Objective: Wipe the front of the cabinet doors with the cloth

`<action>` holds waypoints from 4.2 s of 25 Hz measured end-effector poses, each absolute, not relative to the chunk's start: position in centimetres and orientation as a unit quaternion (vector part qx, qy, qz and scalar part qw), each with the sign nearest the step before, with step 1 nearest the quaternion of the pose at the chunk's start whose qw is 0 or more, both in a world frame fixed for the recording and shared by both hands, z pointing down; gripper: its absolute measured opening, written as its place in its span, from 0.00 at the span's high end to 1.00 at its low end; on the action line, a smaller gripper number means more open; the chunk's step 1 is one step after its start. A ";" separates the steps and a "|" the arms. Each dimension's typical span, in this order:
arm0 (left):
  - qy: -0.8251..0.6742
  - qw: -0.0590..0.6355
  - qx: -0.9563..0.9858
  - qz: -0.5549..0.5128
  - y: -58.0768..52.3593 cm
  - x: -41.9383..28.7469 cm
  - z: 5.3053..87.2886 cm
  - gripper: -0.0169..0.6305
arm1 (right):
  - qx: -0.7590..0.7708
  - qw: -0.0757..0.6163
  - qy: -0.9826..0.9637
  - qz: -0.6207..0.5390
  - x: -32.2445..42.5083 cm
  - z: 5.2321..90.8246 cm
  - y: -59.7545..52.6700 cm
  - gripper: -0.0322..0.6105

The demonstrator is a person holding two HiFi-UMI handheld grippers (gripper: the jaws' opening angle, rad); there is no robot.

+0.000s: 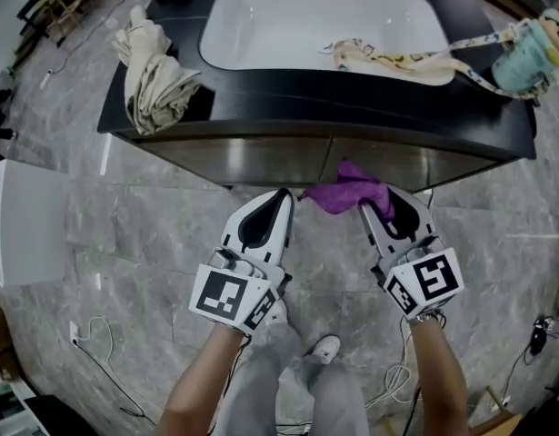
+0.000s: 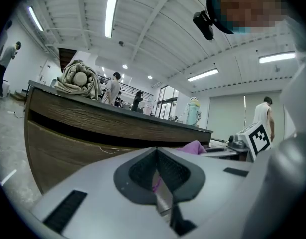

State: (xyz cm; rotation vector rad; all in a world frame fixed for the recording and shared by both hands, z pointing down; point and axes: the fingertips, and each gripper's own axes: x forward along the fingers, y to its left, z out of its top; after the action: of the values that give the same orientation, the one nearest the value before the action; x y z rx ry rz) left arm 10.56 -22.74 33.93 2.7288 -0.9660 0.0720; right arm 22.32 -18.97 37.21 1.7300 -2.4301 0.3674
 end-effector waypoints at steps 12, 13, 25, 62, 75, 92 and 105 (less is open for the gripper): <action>-0.296 0.068 0.953 0.014 -27.1 14.0 37.9 0.96 | 0.586 0.002 -0.804 0.102 23.1 39.8 -23.6 0.74; -0.293 0.066 0.954 0.012 -27.3 14.3 38.3 0.96 | 0.587 -0.001 -0.804 0.093 23.2 39.9 -24.0 0.74; -0.259 0.012 0.965 -0.042 -26.6 14.0 38.5 0.96 | 0.621 -0.039 -0.779 0.075 24.7 41.8 -25.4 0.74; -0.272 0.037 0.961 -0.011 -23.5 15.6 40.2 0.96 | 0.720 0.033 -0.693 0.026 37.2 42.4 -20.3 0.73; -0.245 0.026 0.969 -0.007 -22.0 18.2 40.2 0.96 | 0.779 0.022 -0.626 0.035 47.4 41.8 -16.0 0.73; -0.264 0.033 0.964 -0.002 -22.5 15.4 41.4 0.96 | 0.844 -0.021 -0.533 0.045 51.3 42.6 -12.6 0.72; -0.278 0.047 0.959 -0.004 -22.8 13.7 42.6 0.96 | 0.730 0.011 -0.682 0.051 30.2 45.2 -19.5 0.72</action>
State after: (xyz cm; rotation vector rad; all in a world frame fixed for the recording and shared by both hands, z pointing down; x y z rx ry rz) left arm 13.70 -22.81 42.62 2.9262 -0.8478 -0.0135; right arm 30.17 -19.46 45.19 2.2758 -2.1275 0.1575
